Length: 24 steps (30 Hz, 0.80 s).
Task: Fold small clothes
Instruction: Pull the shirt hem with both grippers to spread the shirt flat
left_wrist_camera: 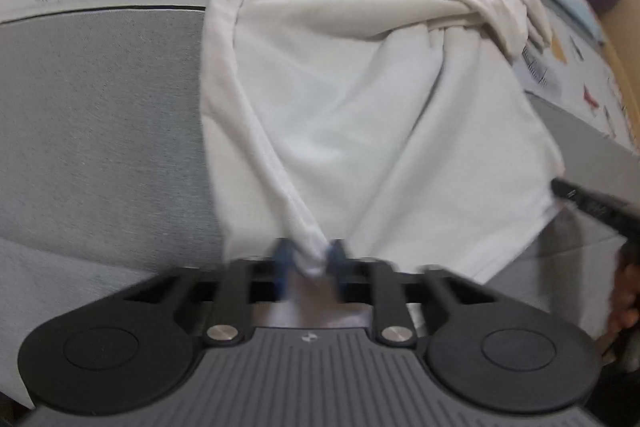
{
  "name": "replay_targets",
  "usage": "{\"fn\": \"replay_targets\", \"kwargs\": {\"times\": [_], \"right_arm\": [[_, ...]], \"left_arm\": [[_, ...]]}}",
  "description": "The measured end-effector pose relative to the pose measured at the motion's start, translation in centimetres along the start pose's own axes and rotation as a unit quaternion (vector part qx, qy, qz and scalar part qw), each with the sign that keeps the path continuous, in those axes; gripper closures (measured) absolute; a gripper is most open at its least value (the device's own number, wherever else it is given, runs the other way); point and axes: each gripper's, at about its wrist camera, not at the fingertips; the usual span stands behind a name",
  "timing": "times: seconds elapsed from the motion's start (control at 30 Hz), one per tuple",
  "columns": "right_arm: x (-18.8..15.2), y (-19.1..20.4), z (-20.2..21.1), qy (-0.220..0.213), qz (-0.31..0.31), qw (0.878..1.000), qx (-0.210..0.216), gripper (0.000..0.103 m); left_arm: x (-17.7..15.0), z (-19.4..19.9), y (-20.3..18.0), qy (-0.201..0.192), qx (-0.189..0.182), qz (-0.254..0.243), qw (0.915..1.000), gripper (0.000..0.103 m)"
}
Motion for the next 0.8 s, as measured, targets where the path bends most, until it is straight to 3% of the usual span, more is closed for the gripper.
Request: {"fn": "replay_targets", "kwargs": {"times": [0.07, 0.27, 0.43, 0.6, 0.73, 0.77, 0.8], "right_arm": [[0.2, -0.6, 0.5, -0.003, -0.004, 1.000, 0.007, 0.096], [-1.2, -4.3, 3.3, -0.007, -0.020, 0.999, -0.025, 0.097], [-5.1, -8.7, 5.3, 0.036, -0.021, 0.998, -0.055, 0.098], [-9.9, -10.1, 5.6, 0.131, 0.018, 0.991, 0.004, 0.098], [-11.0, -9.4, 7.2, 0.120, 0.053, 0.990, 0.051, 0.095], [-11.0, -9.4, 7.4, 0.114, 0.054, 0.991, 0.052, 0.093], [-11.0, -9.4, 7.7, 0.105, 0.054, 0.992, 0.049, 0.085]], "left_arm": [[-0.1, 0.7, 0.5, -0.011, 0.002, -0.003, 0.9999, 0.098], [-1.4, 4.0, 2.8, -0.044, 0.022, -0.013, 0.9987, 0.099], [-3.6, 5.8, 4.3, -0.027, 0.001, -0.056, 0.9981, 0.100], [-5.5, 5.2, 4.8, 0.029, 0.030, -0.114, 0.9926, 0.100], [-5.6, 4.9, 5.6, 0.059, 0.057, -0.116, 0.9899, 0.099], [-5.4, 5.2, 5.8, 0.054, 0.048, -0.110, 0.9913, 0.091], [-5.2, 5.6, 6.0, 0.047, 0.032, -0.102, 0.9931, 0.085]]}}
Point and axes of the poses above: each gripper's, at about its wrist camera, not at the fingertips, and z roughly against the way its jaws point, y to its left, x to its top, and after that the axes turned 3 degrees about -x, right-handed
